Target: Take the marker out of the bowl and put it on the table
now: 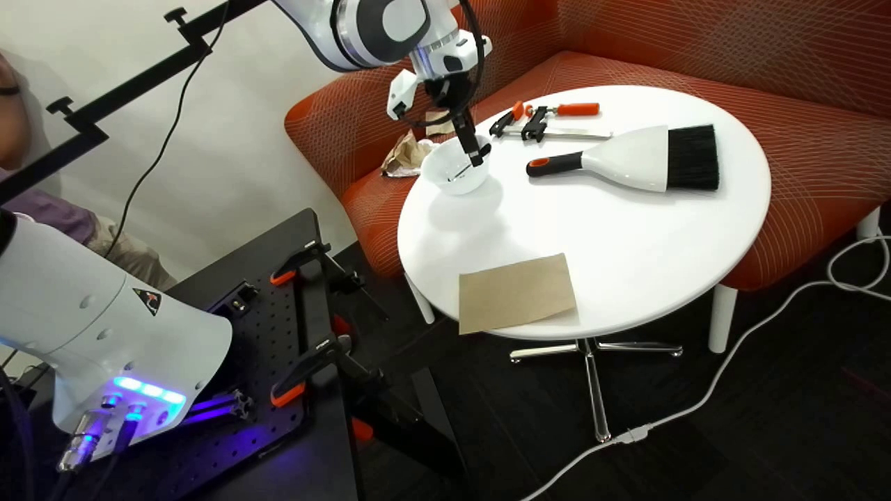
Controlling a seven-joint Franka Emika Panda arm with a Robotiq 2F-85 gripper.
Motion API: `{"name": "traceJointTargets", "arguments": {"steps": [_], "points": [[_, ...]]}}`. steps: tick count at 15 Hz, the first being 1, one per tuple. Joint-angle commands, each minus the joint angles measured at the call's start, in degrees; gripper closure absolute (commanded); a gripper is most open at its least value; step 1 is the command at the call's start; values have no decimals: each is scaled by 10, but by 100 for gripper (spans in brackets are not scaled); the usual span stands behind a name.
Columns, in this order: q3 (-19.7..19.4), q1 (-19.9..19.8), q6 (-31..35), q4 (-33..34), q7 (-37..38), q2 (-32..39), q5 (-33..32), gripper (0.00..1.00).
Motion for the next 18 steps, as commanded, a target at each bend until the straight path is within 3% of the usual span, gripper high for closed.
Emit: {"name": "traceJointTargets", "arguments": {"steps": [1, 5, 7, 14, 18], "points": [[-12, 10, 24, -5, -9, 0, 18, 73], [-32, 29, 48, -46, 15, -33, 18, 100], [-43, 40, 65, -76, 22, -61, 19, 95], [-86, 80, 58, -181, 48, -220, -18, 95], [-126, 84, 21, -170, 124, -277, -117, 95]]}}
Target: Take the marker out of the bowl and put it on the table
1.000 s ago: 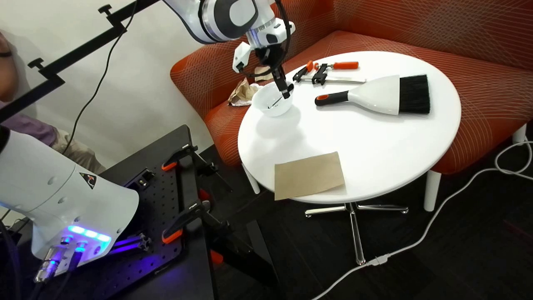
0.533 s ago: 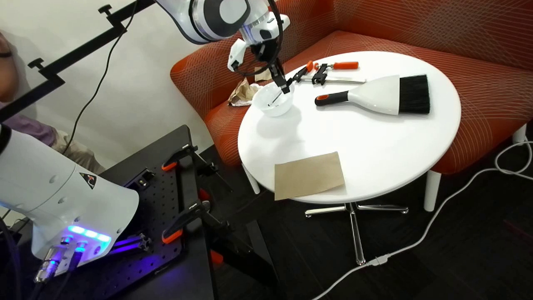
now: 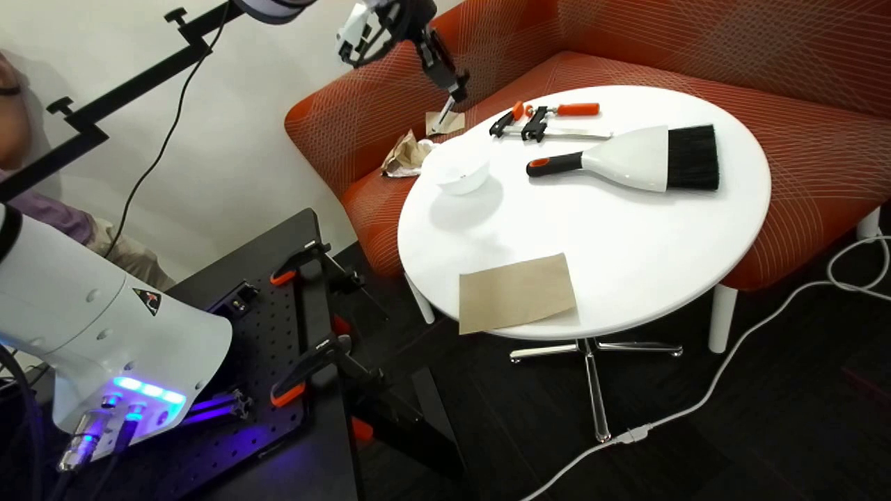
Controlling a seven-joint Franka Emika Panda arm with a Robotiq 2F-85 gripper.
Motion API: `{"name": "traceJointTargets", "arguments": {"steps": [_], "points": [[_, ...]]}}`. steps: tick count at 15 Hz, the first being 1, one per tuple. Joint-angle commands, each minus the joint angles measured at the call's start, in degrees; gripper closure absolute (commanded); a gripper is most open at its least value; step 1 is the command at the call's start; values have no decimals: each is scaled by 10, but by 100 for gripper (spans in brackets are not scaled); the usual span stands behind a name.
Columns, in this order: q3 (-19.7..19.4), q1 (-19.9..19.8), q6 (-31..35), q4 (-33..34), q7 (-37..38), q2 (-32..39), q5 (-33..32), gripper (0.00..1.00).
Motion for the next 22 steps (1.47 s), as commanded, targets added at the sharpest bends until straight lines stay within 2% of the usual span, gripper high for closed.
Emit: {"name": "traceJointTargets", "arguments": {"steps": [1, 3, 5, 9, 15, 22], "points": [[-26, -7, -51, 3, 75, -55, -91, 95], [-18, -35, -91, 28, 102, -55, -133, 95], [-3, -66, -129, 52, 110, -46, -149, 95], [29, -123, -176, 110, 67, 9, -121, 95], [41, -165, -143, 173, 9, 124, -91, 95], [57, -188, -105, 191, -106, 198, 13, 95]]}}
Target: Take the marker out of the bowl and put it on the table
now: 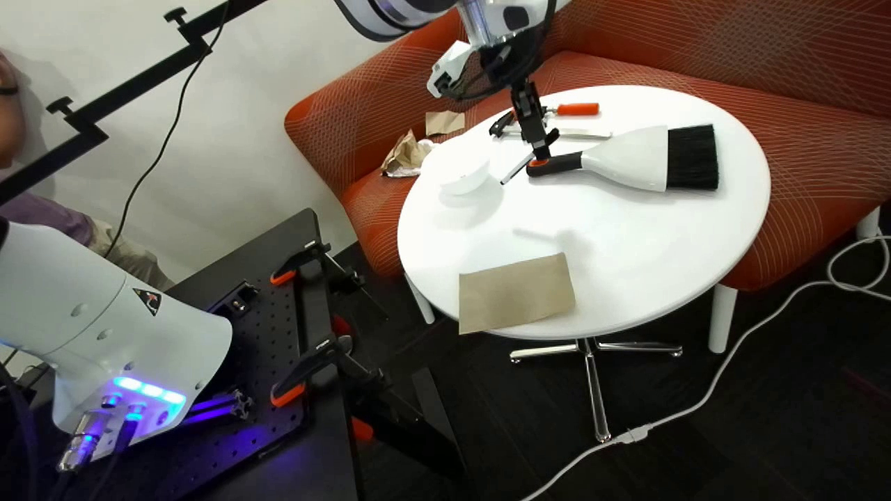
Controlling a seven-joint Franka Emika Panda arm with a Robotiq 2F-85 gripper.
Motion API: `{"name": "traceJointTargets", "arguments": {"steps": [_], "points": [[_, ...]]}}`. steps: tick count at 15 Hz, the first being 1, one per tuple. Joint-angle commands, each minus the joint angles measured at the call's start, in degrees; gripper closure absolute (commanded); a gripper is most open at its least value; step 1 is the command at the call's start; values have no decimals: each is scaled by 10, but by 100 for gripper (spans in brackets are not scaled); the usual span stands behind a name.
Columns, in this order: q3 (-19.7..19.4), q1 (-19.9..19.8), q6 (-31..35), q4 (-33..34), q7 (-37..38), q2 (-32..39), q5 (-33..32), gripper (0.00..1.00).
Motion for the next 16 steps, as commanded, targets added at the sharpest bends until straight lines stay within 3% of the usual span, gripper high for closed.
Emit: {"name": "traceJointTargets", "arguments": {"steps": [1, 4, 5, 7, 13, 16], "points": [[7, -7, 15, 11, -51, 23, 45, 95], [-2, 3, 15, 9, -62, 30, 60, 95], [-6, 8, 15, 6, -59, 31, 59, 56], [-11, 17, 21, -5, -56, 23, 56, 49], [-28, 50, 80, -63, -43, -36, 49, 3], [-38, 63, 110, -95, -45, -65, 48, 0]]}}
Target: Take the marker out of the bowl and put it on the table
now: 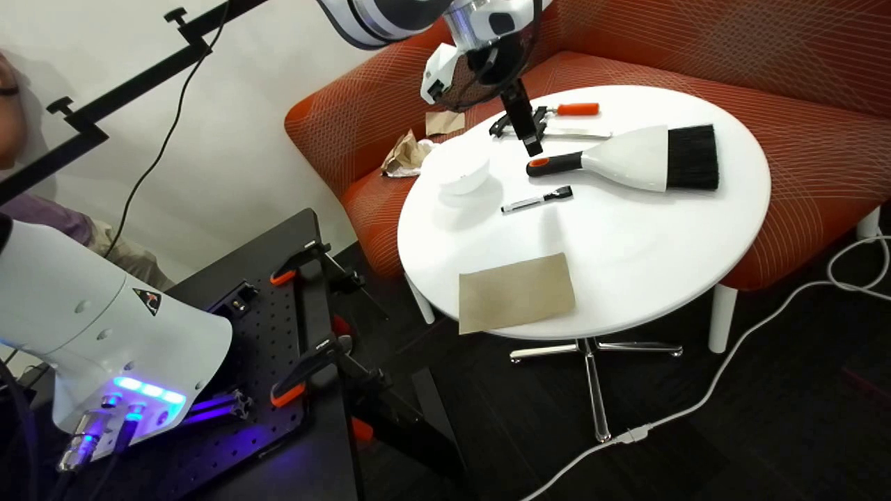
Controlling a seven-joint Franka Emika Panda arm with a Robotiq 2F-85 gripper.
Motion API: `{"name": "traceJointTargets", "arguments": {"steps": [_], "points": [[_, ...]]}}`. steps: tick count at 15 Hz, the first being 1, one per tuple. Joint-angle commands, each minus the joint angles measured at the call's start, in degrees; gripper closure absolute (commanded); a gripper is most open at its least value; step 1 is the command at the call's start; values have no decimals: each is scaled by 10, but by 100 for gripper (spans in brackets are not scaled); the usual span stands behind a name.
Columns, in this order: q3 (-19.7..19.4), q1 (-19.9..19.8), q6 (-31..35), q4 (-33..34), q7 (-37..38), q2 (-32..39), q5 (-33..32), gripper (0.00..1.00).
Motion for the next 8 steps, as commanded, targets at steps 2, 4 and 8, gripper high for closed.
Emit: {"name": "traceJointTargets", "arguments": {"steps": [2, 4, 8], "points": [[-18, 22, 41, -72, -7, -67, 5, 0], [-15, 20, 26, -41, -8, -40, 10, 0], [-16, 21, 28, -53, -7, -50, 9, 0]]}}
